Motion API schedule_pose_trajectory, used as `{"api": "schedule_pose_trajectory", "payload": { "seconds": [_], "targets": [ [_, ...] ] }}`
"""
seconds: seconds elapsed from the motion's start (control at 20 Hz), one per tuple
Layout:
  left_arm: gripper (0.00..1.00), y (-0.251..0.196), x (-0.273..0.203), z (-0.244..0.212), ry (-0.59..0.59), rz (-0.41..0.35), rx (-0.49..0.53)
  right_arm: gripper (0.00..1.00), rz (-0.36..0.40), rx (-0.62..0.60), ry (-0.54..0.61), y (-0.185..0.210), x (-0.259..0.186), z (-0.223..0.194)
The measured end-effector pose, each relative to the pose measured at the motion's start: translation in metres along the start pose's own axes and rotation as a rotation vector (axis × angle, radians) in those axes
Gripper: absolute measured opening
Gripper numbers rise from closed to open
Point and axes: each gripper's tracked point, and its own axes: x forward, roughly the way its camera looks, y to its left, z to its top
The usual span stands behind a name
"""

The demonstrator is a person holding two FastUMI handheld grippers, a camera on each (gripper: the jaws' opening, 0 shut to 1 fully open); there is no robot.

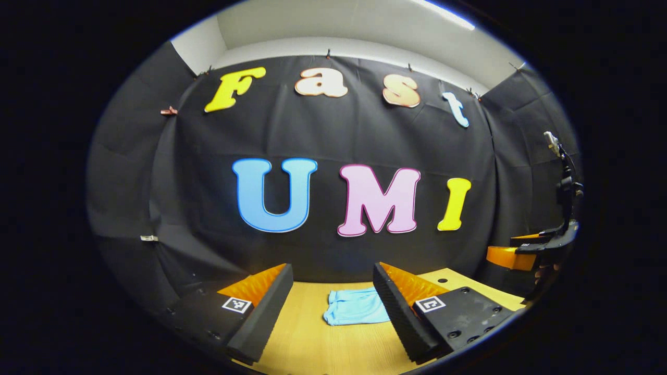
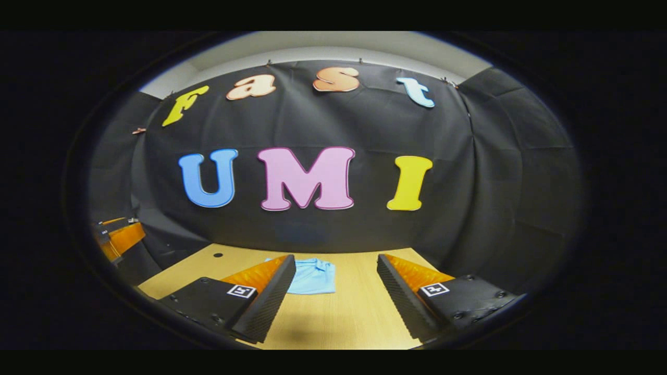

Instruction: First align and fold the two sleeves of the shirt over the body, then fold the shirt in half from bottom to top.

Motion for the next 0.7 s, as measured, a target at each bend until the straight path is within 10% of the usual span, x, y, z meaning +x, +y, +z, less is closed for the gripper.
{"api": "schedule_pose_trajectory", "payload": {
  "seconds": [0.7],
  "targets": [
    [1.00,-0.002,-0.072,-0.043,0.105,-0.008,-0.073,0.97,-0.094,-0.045,-0.038,-0.021,-0.080,-0.015]
  ]
}}
